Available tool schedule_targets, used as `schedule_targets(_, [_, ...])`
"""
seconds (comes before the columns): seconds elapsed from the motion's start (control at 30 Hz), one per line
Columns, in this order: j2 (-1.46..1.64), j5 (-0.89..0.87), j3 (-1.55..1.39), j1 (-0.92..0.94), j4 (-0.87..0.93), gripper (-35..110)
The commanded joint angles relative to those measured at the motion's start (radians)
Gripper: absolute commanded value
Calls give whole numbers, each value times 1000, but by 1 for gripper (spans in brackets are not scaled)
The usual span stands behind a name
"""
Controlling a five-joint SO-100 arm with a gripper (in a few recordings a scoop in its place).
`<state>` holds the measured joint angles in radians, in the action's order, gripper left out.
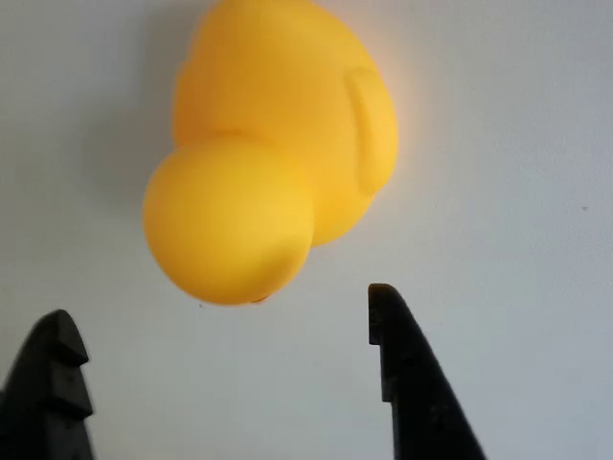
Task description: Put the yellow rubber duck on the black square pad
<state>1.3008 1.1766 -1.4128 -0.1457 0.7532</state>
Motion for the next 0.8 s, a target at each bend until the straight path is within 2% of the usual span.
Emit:
schedule_targets(0.0, [-14,14,83,3,11,34])
schedule_targets(0.77, [-77,11,84,-8,8,33])
